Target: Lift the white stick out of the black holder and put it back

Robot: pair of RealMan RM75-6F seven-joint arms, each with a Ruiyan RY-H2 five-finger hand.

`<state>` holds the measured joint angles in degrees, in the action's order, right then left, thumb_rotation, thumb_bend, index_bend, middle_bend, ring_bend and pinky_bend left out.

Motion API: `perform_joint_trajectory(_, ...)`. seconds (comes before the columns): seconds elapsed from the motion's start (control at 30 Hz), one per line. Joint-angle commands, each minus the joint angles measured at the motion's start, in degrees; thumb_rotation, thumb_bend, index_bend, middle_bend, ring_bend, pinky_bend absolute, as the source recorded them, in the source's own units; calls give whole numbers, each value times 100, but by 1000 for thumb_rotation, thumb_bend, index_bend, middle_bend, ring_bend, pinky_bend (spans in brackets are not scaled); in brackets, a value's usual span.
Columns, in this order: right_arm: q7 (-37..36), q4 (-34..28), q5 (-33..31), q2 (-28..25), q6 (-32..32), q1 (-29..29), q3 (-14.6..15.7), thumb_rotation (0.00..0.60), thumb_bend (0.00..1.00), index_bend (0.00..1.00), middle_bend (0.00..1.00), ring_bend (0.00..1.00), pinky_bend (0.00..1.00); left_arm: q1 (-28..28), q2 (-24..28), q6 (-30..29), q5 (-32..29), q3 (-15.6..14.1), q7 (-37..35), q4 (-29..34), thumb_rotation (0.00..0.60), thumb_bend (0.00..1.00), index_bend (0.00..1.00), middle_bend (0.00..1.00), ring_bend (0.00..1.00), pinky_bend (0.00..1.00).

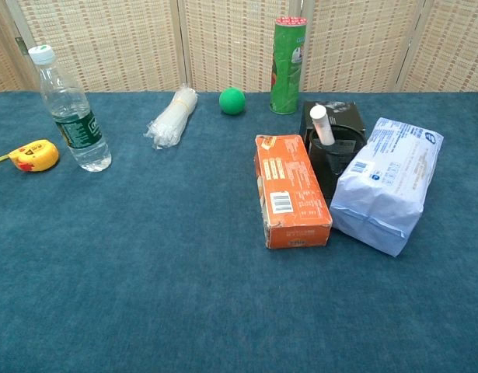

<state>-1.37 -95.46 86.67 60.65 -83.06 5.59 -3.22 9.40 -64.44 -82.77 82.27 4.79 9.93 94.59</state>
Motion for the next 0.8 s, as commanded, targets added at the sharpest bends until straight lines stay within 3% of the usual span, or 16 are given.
perform_joint_trajectory(0.03,-19,-22,11,-20,-13,-19,17,600,132,38,112,69,193,-2,4,7,-10,-6,-2,3,600,345,246,213,168,230)
perform_joint_trajectory(0.57,-180,44,207,60,-279,-89,6,600,162,83,135,72,191,-63,40,-114,106,-35,-135,-5,600,343,246,213,168,229)
perform_joint_trajectory(0.8,-407,-84,150,142,346,503,-304,600,221,154,161,79,191,-37,7,-67,140,-52,-174,-17,600,343,246,215,168,229)
